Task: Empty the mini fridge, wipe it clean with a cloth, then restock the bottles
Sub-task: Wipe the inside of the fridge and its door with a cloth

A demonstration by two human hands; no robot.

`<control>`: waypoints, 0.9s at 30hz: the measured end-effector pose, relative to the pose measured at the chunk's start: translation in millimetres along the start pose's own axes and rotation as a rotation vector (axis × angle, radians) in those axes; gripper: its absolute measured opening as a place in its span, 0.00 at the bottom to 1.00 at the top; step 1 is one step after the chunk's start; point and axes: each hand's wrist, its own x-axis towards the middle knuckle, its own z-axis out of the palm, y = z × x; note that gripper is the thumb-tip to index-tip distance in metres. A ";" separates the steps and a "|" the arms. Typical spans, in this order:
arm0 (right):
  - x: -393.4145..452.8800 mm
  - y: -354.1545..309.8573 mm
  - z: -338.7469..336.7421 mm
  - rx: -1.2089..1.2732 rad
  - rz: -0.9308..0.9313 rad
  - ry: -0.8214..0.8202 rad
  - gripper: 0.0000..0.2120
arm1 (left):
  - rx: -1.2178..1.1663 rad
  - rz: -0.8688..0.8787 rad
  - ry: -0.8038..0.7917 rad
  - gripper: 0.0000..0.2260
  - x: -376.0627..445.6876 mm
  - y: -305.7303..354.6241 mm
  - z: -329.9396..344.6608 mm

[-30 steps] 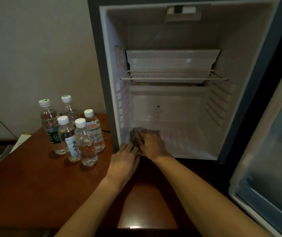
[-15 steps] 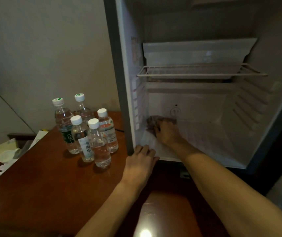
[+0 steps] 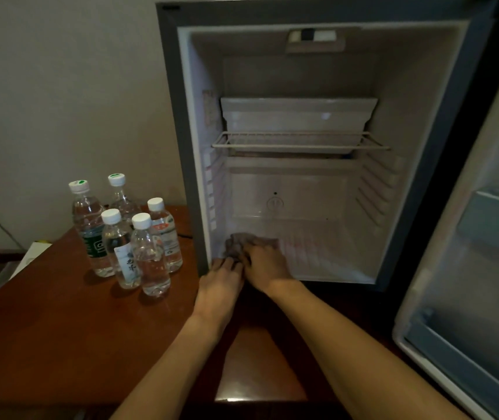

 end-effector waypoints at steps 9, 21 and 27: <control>50.4 15.8 2.7 0.017 -0.006 0.071 0.16 | 0.022 0.040 0.073 0.09 0.6 -3.5 7.7; 90.5 26.1 2.1 0.012 0.025 0.011 0.22 | 0.025 0.036 0.061 0.09 1.6 -1.4 11.8; 33.6 6.0 -6.1 -0.034 -0.018 0.043 0.18 | -0.070 -0.020 0.048 0.08 1.5 1.1 7.4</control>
